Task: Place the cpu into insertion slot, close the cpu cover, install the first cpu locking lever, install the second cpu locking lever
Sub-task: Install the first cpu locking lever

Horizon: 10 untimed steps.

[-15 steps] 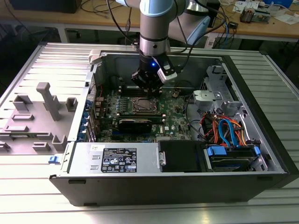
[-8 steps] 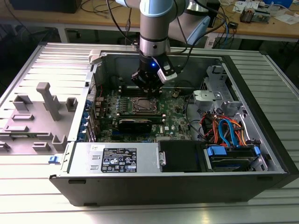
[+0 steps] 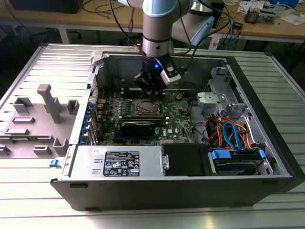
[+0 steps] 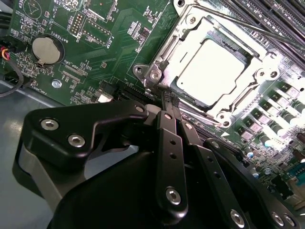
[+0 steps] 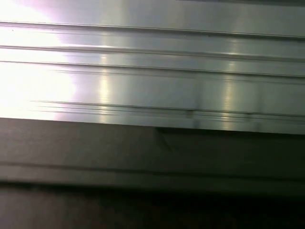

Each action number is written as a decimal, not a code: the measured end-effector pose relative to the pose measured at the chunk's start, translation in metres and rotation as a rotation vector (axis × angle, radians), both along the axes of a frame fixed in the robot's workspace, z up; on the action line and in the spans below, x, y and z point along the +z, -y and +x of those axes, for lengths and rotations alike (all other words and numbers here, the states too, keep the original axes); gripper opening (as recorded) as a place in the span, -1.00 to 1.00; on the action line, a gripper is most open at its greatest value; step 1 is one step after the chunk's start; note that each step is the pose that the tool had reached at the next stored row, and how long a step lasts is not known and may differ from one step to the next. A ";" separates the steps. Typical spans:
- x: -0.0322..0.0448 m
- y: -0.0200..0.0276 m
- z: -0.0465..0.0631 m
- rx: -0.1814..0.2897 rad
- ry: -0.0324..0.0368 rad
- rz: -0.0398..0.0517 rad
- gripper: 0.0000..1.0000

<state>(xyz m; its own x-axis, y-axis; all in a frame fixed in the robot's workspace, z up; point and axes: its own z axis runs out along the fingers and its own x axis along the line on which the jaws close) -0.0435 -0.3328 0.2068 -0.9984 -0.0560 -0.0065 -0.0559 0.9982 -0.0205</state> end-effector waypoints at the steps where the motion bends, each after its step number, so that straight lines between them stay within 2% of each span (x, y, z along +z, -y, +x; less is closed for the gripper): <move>1: 0.0000 0.0000 0.000 0.000 -0.0001 -0.0002 -0.79; 2: -0.0001 0.0006 0.000 0.000 -0.0001 -0.0002 -0.79; 3: -0.0004 0.0031 0.001 0.000 0.0000 -0.0008 -0.79; 10: -0.0056 0.0032 0.001 0.000 -0.0002 -0.0032 -0.79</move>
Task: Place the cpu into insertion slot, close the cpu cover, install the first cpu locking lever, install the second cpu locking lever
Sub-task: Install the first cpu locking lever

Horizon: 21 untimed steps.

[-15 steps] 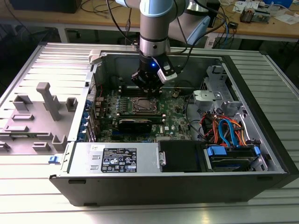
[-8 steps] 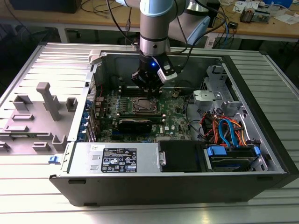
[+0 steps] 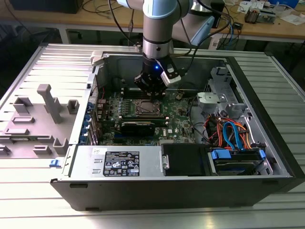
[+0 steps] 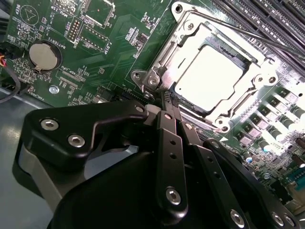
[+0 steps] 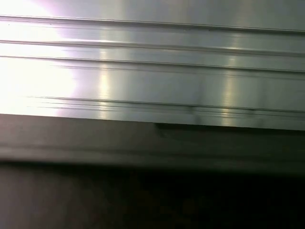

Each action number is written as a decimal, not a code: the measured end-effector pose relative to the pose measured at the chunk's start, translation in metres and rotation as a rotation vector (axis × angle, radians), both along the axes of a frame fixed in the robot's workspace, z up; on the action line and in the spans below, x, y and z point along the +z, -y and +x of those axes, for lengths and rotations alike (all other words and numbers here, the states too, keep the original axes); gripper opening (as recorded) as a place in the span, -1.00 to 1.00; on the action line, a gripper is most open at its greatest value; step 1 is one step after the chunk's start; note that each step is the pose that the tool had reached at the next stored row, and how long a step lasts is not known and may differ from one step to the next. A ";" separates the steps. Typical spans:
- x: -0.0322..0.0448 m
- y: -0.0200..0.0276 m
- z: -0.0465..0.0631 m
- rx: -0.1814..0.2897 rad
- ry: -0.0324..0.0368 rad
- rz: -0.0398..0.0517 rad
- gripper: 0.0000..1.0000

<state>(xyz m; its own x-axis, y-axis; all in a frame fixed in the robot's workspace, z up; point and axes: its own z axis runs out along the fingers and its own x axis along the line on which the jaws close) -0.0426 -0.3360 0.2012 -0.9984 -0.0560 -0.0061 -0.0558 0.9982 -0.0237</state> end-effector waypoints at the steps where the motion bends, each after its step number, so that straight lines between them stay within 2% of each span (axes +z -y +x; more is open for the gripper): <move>1: -0.0003 0.0000 0.000 0.000 -0.0002 -0.0004 -0.79; 10: -0.0006 -0.0035 0.000 0.000 0.0001 0.0000 -0.79; 13: 0.0027 -0.0039 0.000 0.000 0.0011 0.0020 -0.79; 17: 0.0068 -0.0035 0.000 0.000 0.0002 0.0002 -0.79; 21: 0.0073 -0.0007 0.000 0.000 0.0002 0.0001 -0.79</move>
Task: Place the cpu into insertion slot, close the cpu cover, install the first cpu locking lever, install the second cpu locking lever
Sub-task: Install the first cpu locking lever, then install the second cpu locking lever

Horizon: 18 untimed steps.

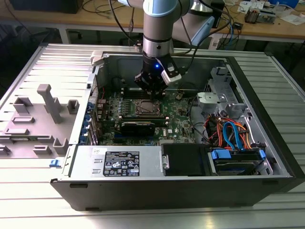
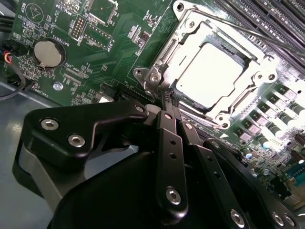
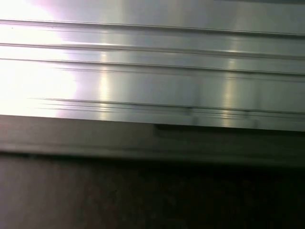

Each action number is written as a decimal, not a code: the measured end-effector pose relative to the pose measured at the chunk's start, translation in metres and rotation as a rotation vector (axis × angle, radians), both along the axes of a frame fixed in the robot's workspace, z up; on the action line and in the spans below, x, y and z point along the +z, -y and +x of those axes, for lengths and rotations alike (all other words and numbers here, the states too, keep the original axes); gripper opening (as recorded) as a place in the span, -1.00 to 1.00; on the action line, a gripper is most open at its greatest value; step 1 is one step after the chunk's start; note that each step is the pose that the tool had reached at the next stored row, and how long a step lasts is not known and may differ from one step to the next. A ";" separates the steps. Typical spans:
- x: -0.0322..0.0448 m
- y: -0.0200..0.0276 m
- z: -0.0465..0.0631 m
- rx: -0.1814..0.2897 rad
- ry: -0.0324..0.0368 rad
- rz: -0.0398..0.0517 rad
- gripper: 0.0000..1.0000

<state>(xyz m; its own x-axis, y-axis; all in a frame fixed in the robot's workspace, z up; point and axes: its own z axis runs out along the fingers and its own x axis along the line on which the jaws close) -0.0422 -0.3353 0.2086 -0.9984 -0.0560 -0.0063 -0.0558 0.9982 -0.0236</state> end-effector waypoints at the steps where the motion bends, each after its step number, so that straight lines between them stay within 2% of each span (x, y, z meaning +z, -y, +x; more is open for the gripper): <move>1: 0.0000 0.0003 0.000 0.000 0.0000 -0.0001 -0.79; 13: 0.0001 0.0011 0.000 0.000 -0.0001 -0.0001 -0.79; 17: 0.0101 0.0014 0.000 0.000 0.0001 0.0000 -0.79; 18: 0.0101 0.0037 0.000 0.000 0.0000 0.0000 -0.79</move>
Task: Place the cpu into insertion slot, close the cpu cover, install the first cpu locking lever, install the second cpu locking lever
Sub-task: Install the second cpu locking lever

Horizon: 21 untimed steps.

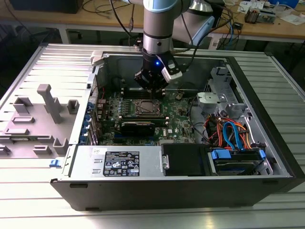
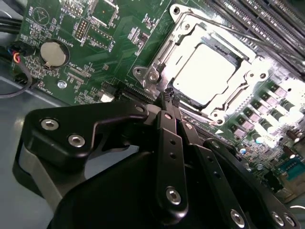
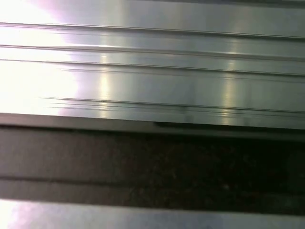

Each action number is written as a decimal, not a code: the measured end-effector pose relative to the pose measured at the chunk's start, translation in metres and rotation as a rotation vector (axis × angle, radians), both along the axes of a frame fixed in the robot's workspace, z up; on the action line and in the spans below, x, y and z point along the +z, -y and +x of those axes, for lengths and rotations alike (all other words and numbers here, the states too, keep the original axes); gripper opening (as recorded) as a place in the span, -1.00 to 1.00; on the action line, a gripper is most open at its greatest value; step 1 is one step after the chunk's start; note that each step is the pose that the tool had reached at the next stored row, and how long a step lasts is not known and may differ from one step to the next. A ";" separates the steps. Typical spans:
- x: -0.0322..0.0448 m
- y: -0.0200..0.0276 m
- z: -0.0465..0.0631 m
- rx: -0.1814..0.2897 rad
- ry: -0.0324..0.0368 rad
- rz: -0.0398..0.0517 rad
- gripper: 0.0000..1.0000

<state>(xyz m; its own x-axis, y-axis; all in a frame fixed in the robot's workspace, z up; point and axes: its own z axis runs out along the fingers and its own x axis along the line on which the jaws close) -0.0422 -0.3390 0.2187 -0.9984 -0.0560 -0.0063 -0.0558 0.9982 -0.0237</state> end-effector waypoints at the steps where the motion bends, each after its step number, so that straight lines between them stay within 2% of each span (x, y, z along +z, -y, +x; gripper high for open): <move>1: 0.0000 0.0026 0.000 0.000 -0.0001 -0.0001 -0.79; 8: -0.0003 0.0160 0.000 0.000 -0.0001 -0.0015 -0.79; 21: -0.0003 0.0168 0.000 0.000 0.0000 -0.0015 -0.79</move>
